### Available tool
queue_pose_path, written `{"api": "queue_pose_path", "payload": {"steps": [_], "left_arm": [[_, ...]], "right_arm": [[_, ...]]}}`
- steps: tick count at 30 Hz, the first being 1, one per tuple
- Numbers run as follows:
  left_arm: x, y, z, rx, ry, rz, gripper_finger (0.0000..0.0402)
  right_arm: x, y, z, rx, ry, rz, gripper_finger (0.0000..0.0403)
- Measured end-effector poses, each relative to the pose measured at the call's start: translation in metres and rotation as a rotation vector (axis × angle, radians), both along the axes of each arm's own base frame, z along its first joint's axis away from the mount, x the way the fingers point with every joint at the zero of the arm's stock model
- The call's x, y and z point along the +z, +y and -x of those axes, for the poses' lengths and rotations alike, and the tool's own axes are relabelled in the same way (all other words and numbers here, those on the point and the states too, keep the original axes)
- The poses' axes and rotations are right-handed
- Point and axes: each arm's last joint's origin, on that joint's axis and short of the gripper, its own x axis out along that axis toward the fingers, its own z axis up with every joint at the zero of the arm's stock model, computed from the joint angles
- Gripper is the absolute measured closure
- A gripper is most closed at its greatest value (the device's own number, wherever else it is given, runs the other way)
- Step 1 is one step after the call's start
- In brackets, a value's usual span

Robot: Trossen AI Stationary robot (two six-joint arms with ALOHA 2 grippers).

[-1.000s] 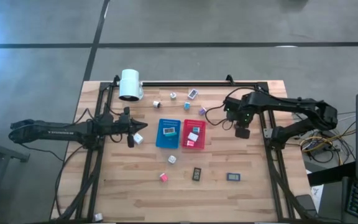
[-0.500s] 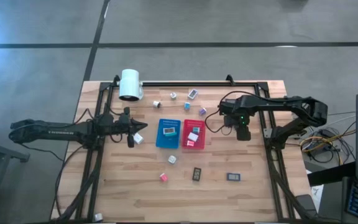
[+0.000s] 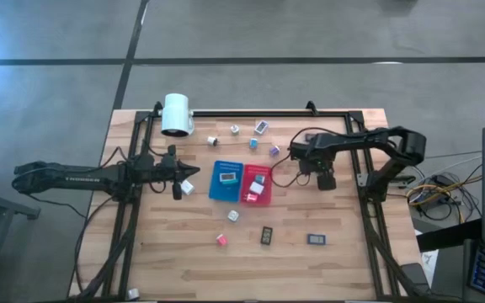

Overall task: Pick & Place Office items
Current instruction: Put the dark blue digital clock into the blue bin

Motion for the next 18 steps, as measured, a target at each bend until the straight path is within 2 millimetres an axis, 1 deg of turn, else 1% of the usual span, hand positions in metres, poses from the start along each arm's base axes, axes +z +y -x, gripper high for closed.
{"api": "queue_pose_path", "payload": {"steps": [6, 10, 13, 18], "left_arm": [[0.000, 0.000, 0.000, 0.001, 0.001, 0.000, 0.0390], [0.000, 0.000, 0.000, 0.001, 0.001, 0.000, 0.0390], [0.000, 0.000, 0.000, 0.001, 0.001, 0.000, 0.0390], [0.000, 0.000, 0.000, 0.001, 0.001, 0.000, 0.0390]], "right_arm": [[-0.019, -0.005, 0.000, -0.030, 0.090, -0.035, 0.0139], [-0.024, -0.006, -0.001, -0.037, 0.112, -0.043, 0.0163], [-0.022, -0.005, 0.000, -0.036, 0.104, -0.043, 0.0196], [-0.011, -0.005, 0.003, -0.037, 0.055, -0.026, 0.0276]]}}
